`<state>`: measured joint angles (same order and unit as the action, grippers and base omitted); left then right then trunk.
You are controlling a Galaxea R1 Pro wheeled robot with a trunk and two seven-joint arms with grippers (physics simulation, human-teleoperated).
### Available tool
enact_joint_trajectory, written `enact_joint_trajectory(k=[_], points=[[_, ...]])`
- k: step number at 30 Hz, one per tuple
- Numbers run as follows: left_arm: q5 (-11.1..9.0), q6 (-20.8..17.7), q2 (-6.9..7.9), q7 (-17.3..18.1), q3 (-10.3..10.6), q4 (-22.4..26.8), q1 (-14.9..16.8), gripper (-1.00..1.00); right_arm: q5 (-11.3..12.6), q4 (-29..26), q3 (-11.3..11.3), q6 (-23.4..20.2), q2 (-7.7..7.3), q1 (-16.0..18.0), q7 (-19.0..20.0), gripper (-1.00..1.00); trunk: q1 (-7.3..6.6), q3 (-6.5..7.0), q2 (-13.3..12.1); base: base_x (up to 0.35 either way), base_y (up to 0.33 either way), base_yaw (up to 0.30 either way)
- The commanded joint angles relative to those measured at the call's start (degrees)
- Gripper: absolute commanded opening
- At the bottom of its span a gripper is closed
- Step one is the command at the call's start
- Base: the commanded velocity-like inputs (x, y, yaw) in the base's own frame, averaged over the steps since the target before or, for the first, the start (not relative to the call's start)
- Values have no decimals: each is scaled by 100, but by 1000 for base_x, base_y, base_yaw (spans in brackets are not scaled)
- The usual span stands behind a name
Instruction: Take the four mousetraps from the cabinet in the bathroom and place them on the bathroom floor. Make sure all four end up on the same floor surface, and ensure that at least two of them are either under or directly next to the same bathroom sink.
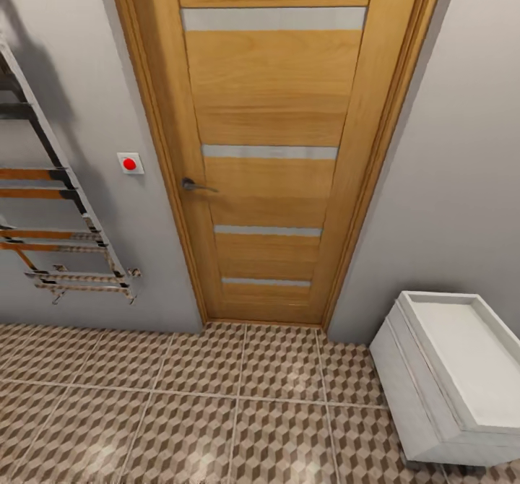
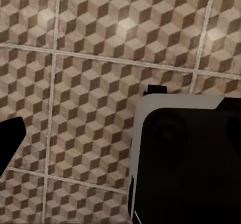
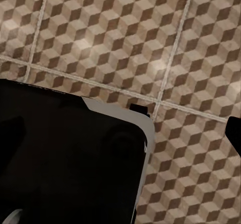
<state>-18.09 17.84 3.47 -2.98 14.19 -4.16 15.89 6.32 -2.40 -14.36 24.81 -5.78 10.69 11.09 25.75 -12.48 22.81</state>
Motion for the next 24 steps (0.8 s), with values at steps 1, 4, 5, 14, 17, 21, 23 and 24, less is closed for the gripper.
enact_joint_trajectory(k=[1,4,5,14,17,21,23,24], points=[[-27,35,-4,-9,48,-23,11,100,62,3,-32,16,-2,3,34,100,3,-11,11,0,0,270],[-27,35,-4,-9,48,-23,11,100,62,3,-32,16,-2,3,34,100,3,-10,11,0,0,269],[-27,35,-4,-9,48,-23,11,100,62,3,-32,16,-2,3,34,100,3,-9,11,0,0,266],[-27,33,-4,-9,48,-25,11,100,63,3,-32,16,-2,3,34,100,3,17,11,0,0,248],[-27,31,-4,-9,48,-24,11,100,63,3,-32,16,-2,3,32,100,3,30,11,0,0,234],[-27,32,-4,-9,48,-23,11,100,63,3,-32,83,-2,3,28,100,3,48,11,0,0,233],[-27,29,-4,-9,48,-23,11,100,63,6,-32,112,-2,3,27,100,3,57,11,0,0,231],[-27,28,-4,-9,48,-23,11,100,63,8,-32,131,-2,3,26,100,3,62,11,0,0,229]])
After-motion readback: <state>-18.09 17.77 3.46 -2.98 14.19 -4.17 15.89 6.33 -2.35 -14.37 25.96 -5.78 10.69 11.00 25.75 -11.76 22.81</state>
